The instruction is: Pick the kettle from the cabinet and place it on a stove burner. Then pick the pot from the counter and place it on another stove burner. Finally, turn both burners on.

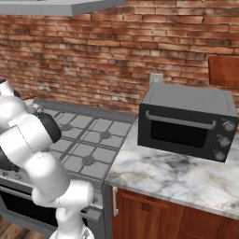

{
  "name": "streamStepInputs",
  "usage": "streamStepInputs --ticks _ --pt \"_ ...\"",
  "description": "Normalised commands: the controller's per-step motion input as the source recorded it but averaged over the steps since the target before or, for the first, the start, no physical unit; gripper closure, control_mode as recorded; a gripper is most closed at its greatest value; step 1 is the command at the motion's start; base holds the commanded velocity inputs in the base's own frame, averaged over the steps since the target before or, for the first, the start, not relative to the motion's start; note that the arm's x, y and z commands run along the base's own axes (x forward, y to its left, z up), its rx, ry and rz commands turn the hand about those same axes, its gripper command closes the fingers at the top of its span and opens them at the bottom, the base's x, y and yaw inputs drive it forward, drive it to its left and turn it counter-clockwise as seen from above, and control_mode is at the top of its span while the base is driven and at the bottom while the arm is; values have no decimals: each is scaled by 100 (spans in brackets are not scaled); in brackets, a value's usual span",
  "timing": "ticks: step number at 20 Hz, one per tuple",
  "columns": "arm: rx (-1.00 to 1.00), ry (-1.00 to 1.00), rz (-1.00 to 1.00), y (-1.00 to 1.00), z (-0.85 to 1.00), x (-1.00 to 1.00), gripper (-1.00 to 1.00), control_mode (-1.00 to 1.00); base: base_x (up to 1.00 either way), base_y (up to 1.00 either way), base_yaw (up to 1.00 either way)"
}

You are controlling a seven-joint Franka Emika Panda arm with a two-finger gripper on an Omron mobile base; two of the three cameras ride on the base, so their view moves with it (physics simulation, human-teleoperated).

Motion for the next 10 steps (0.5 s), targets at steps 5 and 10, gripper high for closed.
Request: streamStepInputs --ticks 5,10 --pt "2 0 -6 -36 -17 -2 100 -100 0 0 0" --pt "3 0 -6 -26 -12 0 100 -100 0 0 0"
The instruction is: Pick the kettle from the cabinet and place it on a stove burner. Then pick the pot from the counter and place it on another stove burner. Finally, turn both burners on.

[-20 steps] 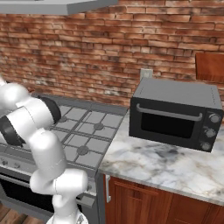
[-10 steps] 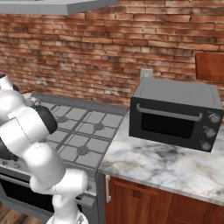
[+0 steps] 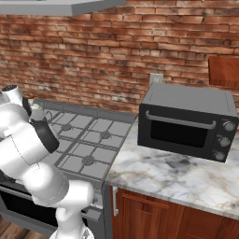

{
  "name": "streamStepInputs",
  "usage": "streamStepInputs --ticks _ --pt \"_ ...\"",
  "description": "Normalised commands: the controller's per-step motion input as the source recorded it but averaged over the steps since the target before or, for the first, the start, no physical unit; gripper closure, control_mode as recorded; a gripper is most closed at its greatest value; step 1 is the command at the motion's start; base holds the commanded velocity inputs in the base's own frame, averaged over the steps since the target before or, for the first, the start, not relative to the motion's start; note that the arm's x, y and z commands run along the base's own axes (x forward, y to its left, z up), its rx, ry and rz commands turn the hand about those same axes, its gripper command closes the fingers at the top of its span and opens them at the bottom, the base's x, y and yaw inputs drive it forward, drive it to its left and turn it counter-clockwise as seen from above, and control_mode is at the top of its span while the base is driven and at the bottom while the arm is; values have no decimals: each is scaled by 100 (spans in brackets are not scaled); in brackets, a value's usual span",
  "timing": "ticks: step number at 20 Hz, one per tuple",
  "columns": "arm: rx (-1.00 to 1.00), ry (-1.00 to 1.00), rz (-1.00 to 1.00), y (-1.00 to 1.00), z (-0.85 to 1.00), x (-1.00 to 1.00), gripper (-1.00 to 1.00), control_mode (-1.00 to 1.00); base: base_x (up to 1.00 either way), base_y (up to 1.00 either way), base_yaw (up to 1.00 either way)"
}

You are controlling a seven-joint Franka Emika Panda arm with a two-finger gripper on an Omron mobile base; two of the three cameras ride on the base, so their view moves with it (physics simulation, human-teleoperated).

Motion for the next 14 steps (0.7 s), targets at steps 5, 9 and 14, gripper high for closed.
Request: streamStepInputs --ticks 5,9,14 --pt "5 0 -6 -30 -9 0 100 -100 0 0 0" --pt "4 -1 -6 -32 -7 0 100 -100 0 0 0" --pt "4 -2 -6 -35 -11 -3 100 -100 0 0 0"
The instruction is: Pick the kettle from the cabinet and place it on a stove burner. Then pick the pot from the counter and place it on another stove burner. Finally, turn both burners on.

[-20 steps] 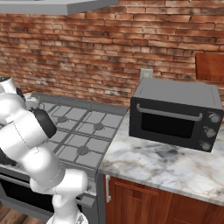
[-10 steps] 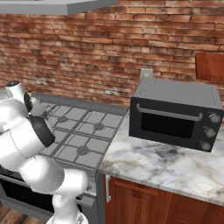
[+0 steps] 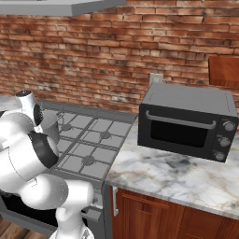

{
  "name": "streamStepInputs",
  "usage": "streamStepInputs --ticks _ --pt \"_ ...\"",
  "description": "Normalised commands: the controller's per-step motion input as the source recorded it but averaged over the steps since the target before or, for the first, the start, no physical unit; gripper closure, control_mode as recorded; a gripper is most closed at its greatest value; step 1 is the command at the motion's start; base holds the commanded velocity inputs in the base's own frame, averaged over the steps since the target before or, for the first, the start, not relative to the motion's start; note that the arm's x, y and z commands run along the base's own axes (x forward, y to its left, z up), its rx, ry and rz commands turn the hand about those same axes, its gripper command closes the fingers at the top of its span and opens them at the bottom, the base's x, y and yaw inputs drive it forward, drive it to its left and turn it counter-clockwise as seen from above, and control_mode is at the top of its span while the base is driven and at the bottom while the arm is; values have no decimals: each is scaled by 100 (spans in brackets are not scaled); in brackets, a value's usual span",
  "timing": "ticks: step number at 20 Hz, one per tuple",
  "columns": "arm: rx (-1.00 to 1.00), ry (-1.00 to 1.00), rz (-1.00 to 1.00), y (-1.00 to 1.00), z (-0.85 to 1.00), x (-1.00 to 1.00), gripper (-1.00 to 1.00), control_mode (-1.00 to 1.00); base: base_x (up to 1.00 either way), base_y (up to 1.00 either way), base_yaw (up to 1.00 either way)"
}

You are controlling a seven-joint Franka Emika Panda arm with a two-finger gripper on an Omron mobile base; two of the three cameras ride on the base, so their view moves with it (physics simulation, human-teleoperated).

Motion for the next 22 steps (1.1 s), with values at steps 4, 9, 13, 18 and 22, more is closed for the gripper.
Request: streamStepInputs --ticks 4,9,13,18,22 --pt "3 -1 -4 -15 -17 0 100 -100 0 0 0" --pt "3 0 0 -5 -16 3 100 -100 0 0 0" --pt "1 0 0 -1 -9 6 100 -100 0 0 0" --pt "0 0 0 -1 -12 6 100 -100 0 0 0" --pt "0 0 -1 -29 -6 0 100 -100 0 0 0"
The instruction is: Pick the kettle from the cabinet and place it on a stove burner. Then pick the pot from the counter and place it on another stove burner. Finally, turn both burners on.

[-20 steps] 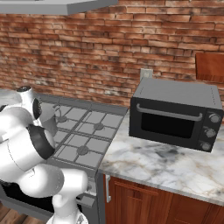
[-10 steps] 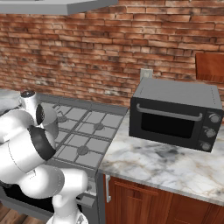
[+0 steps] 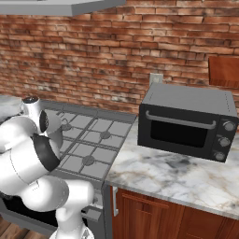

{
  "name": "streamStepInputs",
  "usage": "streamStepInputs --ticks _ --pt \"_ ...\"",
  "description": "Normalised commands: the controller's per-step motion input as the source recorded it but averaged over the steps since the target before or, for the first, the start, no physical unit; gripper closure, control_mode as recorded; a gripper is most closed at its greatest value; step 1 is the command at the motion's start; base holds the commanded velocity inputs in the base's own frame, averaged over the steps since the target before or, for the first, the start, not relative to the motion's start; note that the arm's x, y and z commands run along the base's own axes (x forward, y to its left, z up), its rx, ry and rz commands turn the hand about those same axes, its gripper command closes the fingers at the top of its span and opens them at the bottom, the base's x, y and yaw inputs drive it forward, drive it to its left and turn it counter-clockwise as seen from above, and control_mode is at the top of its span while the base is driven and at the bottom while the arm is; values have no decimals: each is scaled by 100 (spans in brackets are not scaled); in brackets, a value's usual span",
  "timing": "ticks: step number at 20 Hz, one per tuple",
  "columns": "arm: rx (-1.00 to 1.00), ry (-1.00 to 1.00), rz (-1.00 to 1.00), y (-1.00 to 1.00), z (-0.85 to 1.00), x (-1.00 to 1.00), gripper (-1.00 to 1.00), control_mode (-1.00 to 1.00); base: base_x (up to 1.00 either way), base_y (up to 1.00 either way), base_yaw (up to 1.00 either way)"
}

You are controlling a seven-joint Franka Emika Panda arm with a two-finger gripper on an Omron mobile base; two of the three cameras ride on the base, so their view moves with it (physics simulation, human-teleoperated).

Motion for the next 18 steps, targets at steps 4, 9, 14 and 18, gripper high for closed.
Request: streamStepInputs --ticks 4,9,14,18 --pt "1 0 -1 -21 -3 -3 100 -100 0 0 0" --pt "1 0 0 -11 -2 0 -100 -100 0 0 0" --pt "0 0 0 -1 0 0 -100 -100 0 0 0" --pt "0 -5 0 0 0 0 -100 -100 0 0 0"
